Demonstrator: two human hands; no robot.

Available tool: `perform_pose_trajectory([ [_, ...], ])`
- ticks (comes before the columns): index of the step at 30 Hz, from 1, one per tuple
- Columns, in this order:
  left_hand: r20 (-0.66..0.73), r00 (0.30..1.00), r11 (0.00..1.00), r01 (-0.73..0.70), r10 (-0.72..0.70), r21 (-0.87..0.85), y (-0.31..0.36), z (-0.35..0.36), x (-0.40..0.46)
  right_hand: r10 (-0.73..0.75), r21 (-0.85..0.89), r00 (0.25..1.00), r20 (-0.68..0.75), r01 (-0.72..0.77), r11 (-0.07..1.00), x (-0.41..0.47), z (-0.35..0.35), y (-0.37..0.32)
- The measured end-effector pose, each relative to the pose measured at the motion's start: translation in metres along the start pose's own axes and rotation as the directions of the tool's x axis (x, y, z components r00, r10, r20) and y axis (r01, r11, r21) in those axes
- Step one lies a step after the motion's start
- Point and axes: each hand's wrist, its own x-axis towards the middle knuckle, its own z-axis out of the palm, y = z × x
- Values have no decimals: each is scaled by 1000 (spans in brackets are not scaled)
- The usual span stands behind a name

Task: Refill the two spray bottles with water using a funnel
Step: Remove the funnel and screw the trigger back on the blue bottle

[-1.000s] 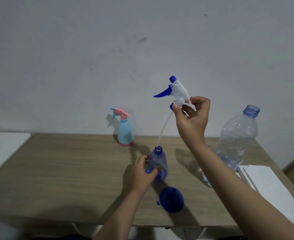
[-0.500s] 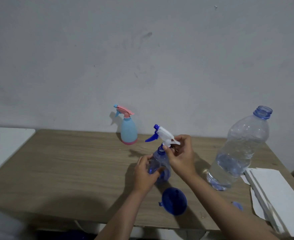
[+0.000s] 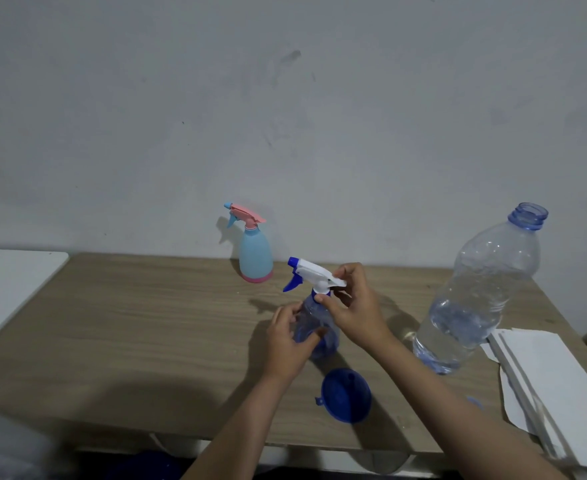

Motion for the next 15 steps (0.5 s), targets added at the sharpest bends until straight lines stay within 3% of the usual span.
perform_pose_trajectory([
  [4,-20,1000,1000,-12,12,21,2,-1,0,89,139,996,-5,-87,986,-6,2,5],
  [7,5,1000,1000,-3,3,8,3,-2,0,134,121,990,42,-139,983,-8,2,10],
  [12,-26,1000,998,-7,5,-68,3,1,-1,194,135,981,-32,-188,973,-5,7,13],
  [15,-18,1000,999,-6,5,-43,6,0,-2,198,159,980,5,-196,968,-6,4,12],
])
